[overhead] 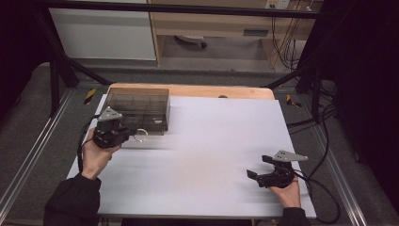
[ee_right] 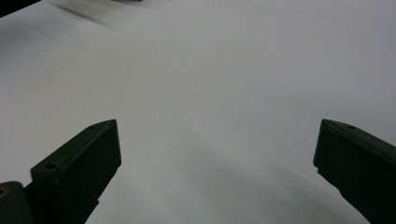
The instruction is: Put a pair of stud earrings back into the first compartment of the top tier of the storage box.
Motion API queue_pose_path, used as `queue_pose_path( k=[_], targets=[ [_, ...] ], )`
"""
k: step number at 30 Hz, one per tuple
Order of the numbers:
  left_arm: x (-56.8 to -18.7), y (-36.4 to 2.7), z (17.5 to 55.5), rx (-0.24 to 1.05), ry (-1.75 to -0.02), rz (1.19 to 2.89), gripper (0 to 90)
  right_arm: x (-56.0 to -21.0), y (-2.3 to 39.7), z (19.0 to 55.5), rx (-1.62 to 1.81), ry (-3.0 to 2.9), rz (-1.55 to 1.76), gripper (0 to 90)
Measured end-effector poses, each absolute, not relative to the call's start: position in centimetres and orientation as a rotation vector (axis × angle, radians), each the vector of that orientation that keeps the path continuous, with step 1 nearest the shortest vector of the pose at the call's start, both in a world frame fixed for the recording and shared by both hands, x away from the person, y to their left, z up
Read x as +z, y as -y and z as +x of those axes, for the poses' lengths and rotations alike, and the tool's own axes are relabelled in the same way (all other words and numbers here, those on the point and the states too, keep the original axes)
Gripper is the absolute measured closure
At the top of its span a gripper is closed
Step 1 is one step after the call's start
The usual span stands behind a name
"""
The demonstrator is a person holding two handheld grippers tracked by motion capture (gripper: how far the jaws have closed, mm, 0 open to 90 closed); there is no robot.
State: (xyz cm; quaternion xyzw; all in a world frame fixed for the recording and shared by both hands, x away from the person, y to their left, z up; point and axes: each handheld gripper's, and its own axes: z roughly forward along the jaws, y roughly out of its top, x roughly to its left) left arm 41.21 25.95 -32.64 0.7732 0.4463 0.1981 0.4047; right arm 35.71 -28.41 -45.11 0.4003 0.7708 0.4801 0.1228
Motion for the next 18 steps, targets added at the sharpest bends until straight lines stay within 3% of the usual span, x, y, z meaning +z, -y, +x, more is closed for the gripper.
queue_pose_path(
  k=[18],
  targets=[
    [-34.2, -32.2, 45.7, 0.602, -1.342, 1.878, 86.0, -45.2, 28.3, 35.7, 1.392, -2.258, 1.169, 1.2]
  ],
)
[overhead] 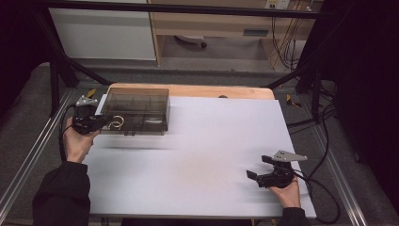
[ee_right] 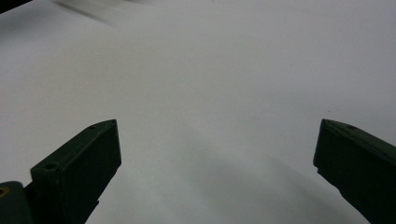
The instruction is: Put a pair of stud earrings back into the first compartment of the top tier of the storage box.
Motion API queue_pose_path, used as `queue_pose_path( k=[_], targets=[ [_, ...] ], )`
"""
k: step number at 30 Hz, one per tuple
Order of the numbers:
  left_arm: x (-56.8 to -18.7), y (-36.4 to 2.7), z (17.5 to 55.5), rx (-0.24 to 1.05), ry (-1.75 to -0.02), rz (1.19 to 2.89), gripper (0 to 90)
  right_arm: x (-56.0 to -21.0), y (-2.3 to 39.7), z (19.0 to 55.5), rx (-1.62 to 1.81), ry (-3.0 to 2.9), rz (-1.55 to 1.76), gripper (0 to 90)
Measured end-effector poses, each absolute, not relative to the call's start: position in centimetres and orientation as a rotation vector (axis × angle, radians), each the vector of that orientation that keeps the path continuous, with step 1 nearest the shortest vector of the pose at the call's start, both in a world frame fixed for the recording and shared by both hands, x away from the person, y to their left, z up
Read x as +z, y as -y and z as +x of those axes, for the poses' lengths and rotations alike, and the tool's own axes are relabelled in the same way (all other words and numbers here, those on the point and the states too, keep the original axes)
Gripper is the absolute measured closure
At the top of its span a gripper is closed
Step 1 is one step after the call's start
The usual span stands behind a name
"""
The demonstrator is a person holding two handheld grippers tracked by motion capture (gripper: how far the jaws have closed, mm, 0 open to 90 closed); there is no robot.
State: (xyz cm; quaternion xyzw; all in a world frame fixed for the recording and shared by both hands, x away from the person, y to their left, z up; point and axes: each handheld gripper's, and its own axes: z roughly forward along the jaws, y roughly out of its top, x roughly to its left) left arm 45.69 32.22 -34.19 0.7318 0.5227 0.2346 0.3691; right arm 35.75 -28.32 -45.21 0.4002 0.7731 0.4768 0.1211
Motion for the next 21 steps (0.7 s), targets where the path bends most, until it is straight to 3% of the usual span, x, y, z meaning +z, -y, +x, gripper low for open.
queue_pose_path(
  k=[17, 21],
  targets=[
    [-36.6, -33.3, 46.3, 0.609, -1.409, 1.899, 84.4, -45.2, 28.3, 35.7, 1.393, -2.258, 1.173, 1.2],
    [-36.2, -33.4, 45.7, 0.613, -1.379, 1.87, 72.8, -45.2, 28.3, 35.8, 1.392, -2.258, 1.167, 1.2]
  ],
)
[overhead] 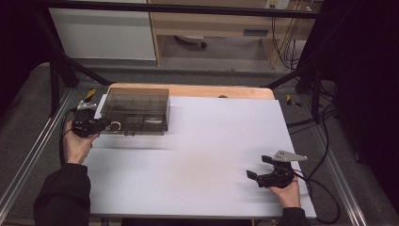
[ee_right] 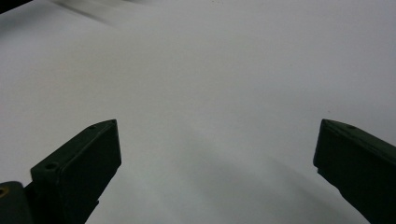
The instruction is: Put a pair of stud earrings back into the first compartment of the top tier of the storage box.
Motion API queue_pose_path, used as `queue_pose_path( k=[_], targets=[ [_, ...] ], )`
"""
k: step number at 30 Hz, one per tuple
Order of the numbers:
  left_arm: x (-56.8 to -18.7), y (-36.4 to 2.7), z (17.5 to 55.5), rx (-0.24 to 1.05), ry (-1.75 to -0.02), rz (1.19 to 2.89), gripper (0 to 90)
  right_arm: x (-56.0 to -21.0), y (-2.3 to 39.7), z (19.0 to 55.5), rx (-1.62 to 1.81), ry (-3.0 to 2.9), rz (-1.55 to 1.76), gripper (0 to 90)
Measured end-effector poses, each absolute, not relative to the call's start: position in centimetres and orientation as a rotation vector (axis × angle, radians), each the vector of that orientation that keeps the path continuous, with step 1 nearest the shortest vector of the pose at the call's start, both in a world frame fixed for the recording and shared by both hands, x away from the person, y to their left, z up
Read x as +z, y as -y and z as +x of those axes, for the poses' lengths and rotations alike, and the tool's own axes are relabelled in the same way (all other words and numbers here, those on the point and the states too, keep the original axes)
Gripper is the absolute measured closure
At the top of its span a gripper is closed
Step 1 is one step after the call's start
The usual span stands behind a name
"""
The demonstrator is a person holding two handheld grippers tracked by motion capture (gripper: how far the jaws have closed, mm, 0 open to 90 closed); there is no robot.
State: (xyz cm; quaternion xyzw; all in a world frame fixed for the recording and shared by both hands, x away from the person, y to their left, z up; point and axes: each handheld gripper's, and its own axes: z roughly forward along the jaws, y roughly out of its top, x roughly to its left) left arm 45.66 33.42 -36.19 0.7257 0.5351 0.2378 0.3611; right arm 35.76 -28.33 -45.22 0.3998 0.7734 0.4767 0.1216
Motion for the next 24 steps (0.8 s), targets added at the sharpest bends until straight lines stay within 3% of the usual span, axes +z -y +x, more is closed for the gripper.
queue_pose_path(
  k=[13, 19, 24],
  targets=[
    [-36.5, -32.6, 40.4, 0.601, -1.139, 1.847, 22.7, -45.2, 28.3, 35.7, 1.4, -2.252, 1.172, 1.2],
    [-39.0, -32.2, 37.9, 0.578, -1.103, 1.869, 8.7, -45.2, 28.3, 35.7, 1.404, -2.252, 1.173, 1.2],
    [-41.0, -31.5, 36.5, 0.547, -1.085, 1.893, 6.1, -45.2, 28.3, 35.7, 1.408, -2.248, 1.173, 1.2]
  ],
)
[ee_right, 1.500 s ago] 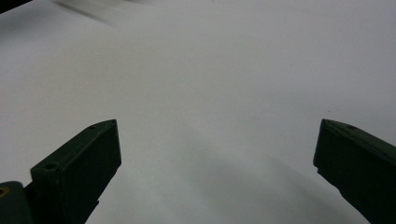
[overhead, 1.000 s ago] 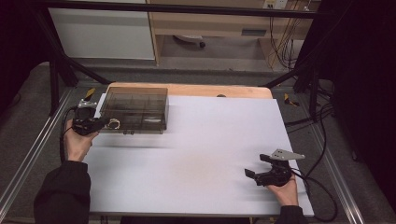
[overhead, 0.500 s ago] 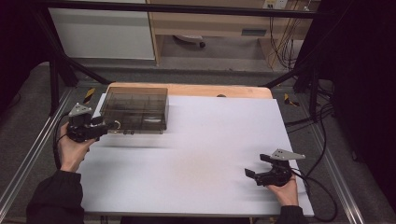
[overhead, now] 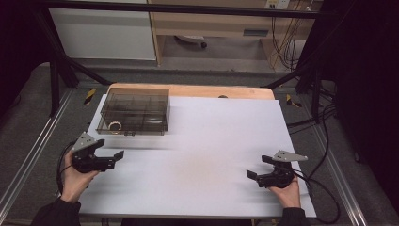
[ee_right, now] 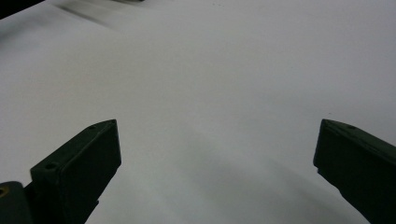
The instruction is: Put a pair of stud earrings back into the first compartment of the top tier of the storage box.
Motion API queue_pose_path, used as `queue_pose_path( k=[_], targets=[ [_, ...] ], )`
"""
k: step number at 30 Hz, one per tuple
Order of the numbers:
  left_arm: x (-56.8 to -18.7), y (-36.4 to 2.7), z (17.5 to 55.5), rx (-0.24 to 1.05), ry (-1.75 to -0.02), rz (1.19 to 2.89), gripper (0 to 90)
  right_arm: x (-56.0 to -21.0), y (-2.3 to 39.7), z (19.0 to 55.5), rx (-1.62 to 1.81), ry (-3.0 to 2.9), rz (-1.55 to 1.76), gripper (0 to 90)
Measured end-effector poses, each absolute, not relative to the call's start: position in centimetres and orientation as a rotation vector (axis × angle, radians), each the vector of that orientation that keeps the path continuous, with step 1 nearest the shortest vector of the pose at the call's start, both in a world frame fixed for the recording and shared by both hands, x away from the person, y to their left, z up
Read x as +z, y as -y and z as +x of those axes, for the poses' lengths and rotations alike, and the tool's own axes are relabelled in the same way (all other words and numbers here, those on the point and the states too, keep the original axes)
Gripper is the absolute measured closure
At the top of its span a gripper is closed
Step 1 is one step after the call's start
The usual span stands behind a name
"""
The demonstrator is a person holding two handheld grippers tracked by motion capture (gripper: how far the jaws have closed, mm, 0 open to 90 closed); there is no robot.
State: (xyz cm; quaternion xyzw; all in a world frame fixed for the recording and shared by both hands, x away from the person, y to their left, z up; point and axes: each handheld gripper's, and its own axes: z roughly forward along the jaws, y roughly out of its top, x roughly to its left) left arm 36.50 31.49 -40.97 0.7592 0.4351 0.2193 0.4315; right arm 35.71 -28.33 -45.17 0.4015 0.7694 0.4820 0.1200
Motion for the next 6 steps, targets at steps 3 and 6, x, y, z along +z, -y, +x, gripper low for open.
queue_pose_path(
  k=[3, 6],
  targets=[
    [-42.0, -31.0, 36.0, 0.525, -1.067, 1.924, 5.4, -45.2, 28.3, 35.7, 1.408, -2.254, 1.172, 1.2],
    [-42.7, -30.8, 35.8, 0.508, -1.066, 1.933, 5.2, -45.2, 28.2, 35.7, 1.408, -2.256, 1.172, 1.2]
  ],
)
